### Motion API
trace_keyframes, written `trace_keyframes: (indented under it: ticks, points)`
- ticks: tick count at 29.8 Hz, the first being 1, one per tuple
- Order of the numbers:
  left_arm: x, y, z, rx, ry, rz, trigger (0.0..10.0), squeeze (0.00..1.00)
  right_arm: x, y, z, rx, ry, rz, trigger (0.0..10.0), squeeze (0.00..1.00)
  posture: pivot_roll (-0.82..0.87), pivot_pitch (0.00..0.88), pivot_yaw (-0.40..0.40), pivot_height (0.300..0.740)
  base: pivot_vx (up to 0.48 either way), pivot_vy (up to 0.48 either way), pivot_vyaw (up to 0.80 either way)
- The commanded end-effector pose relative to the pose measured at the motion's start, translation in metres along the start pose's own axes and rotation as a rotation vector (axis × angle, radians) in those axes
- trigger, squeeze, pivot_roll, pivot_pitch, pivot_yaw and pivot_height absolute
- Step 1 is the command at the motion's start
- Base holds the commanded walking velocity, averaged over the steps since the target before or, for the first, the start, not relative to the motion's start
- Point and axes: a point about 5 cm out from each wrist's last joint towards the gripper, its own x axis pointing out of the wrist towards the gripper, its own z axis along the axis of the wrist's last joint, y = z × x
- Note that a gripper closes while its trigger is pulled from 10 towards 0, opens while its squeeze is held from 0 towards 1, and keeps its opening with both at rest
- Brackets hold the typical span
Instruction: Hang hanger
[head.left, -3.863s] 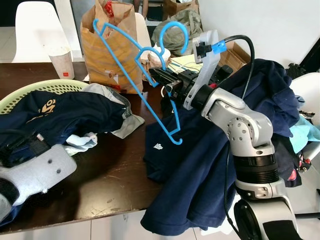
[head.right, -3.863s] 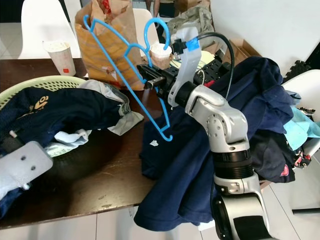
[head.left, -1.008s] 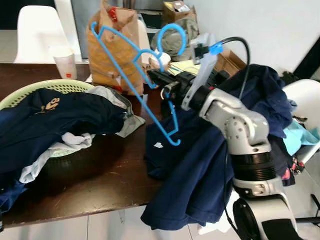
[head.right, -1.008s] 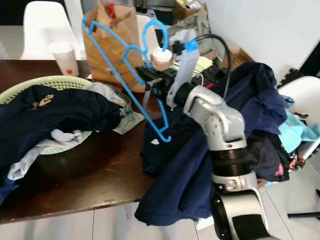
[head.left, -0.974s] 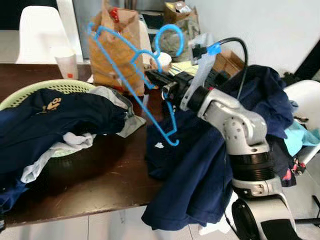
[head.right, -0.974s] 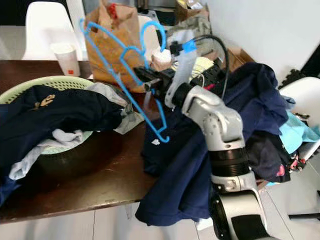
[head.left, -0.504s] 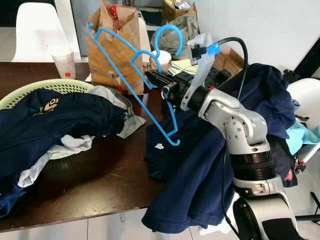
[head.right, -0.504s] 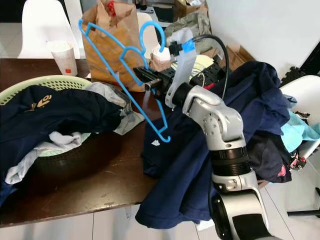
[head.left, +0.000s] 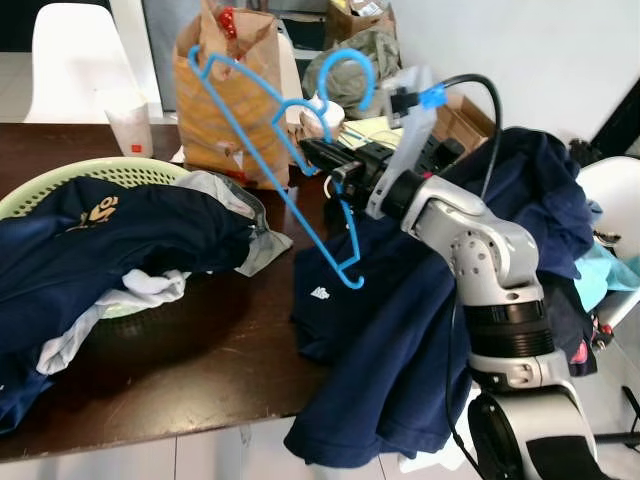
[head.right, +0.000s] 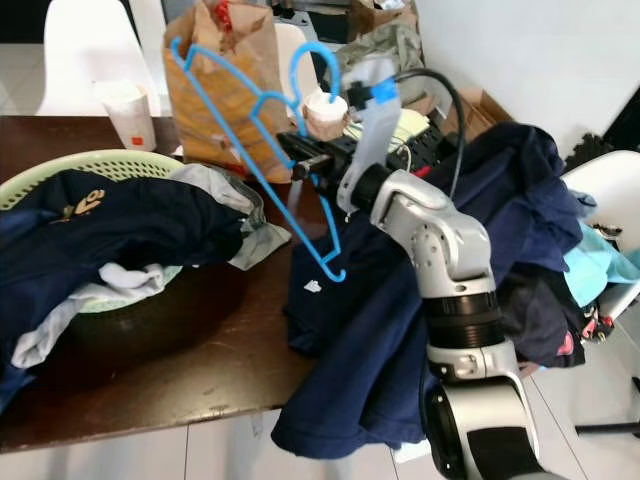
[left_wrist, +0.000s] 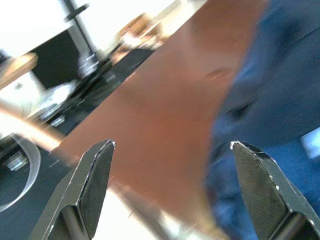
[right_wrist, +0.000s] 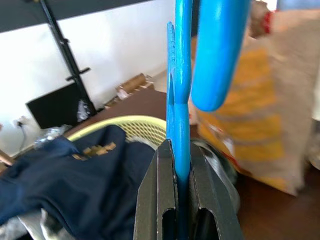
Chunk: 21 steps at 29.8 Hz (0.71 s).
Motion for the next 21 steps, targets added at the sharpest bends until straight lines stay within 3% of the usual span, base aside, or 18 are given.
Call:
trace_keyframes:
  ticks: [1,3,5,6,8,10,21]
  points:
    - [0.003,-0.010,-0.002,0.012,-0.002,-0.070,10.0,0.00,0.001,-0.001,0.006,-0.003,-0.033,-0.002,10.0,0.00,0.08,0.142,-0.107,0.740,0.000,0.000,0.69]
    - [0.003,-0.010,-0.002,0.012,-0.002,-0.070,10.0,0.00,0.001,-0.001,0.006,-0.003,-0.033,-0.002,10.0,0.00,0.08,0.142,-0.107,0.740,0.000,0.000,0.69]
    - [0.010,-0.028,0.005,-0.012,-0.043,-0.174,10.0,0.00,0.002,-0.001,0.007,0.005,-0.045,-0.008,10.0,0.00,0.08,0.145,-0.111,0.740,0.000,0.000,0.68]
    - [0.010,-0.028,0.005,-0.012,-0.043,-0.174,10.0,0.00,0.002,-0.001,0.007,0.005,-0.045,-0.008,10.0,0.00,0.08,0.145,-0.111,0.740,0.000,0.000,0.69]
    - [0.017,-0.048,0.013,0.003,-0.094,-0.314,10.0,0.00,0.002,-0.001,0.008,0.018,-0.062,-0.012,10.0,0.00,0.08,0.150,-0.115,0.740,0.000,0.000,0.69]
    - [0.020,-0.054,0.016,0.003,-0.107,-0.355,10.0,0.00,0.002,-0.001,0.008,0.026,-0.070,-0.015,10.0,0.00,0.07,0.151,-0.111,0.740,0.000,0.000,0.69]
    - [0.015,-0.065,0.009,0.055,-0.078,-0.473,10.0,0.00,0.001,0.007,-0.008,0.067,-0.038,0.002,10.0,0.00,0.07,0.167,-0.111,0.740,0.000,0.000,0.69]
